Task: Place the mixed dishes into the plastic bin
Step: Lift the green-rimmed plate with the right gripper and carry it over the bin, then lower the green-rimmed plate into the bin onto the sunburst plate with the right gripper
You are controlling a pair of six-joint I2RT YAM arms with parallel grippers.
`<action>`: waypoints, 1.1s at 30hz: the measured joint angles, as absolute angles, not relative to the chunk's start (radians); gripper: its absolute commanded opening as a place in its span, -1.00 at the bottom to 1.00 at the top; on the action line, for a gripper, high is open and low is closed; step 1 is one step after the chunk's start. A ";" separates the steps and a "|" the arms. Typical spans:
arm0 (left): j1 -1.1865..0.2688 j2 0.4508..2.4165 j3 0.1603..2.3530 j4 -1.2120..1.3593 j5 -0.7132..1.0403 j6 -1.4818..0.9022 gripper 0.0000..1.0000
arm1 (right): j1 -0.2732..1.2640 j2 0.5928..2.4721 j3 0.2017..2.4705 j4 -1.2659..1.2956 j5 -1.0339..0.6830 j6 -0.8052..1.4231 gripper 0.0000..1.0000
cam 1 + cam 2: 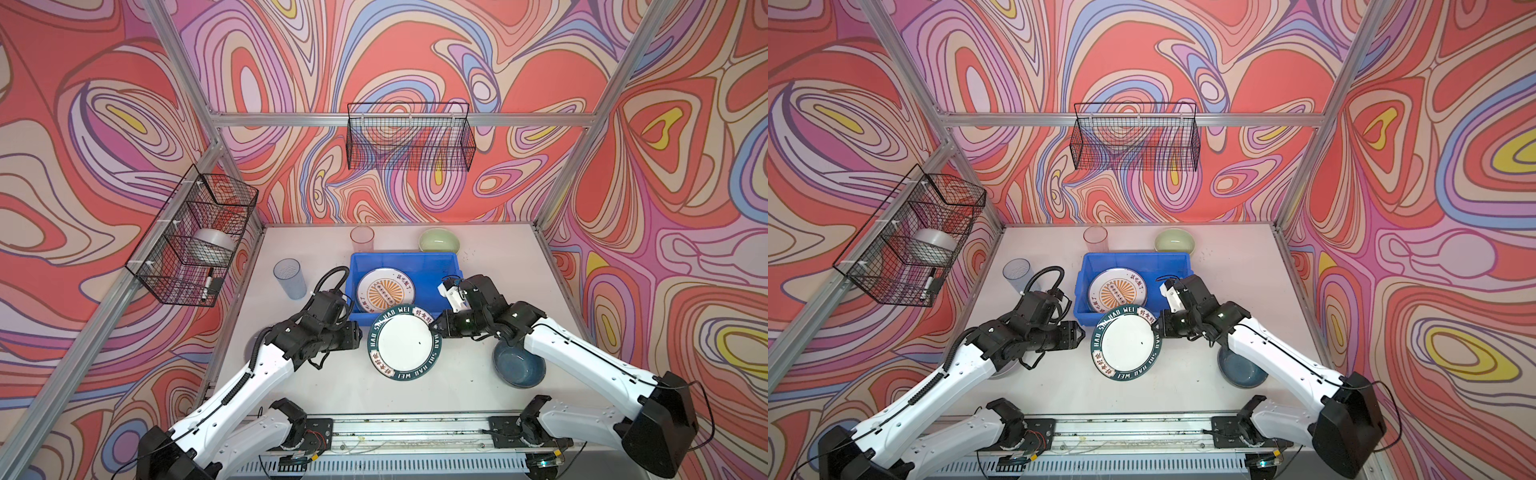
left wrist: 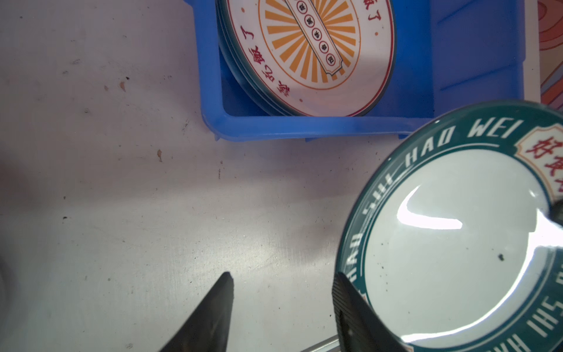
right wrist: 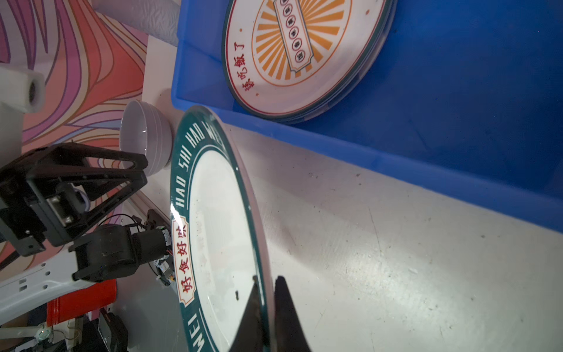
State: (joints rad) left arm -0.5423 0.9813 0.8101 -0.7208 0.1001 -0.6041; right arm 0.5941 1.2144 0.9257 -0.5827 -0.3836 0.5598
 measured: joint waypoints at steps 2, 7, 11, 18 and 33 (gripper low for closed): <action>-0.536 0.998 0.828 -0.727 0.083 -0.598 0.07 | 0.551 1.235 0.951 -0.585 -0.382 0.545 -1.00; -0.521 1.056 0.857 -0.728 0.060 -0.578 0.00 | 0.476 1.313 1.044 -0.584 -0.352 0.512 -1.00; -0.491 1.126 0.890 -0.724 0.051 -0.550 -0.07 | 0.445 1.402 1.149 -0.582 -0.318 0.475 -1.00; -0.425 1.232 0.962 -0.694 0.054 -0.505 -0.17 | 0.420 1.542 1.266 -0.537 -0.315 0.448 -1.00; -0.358 1.374 0.981 -0.618 0.119 -0.463 -0.36 | 0.419 1.736 1.304 -0.368 -0.387 0.492 -1.00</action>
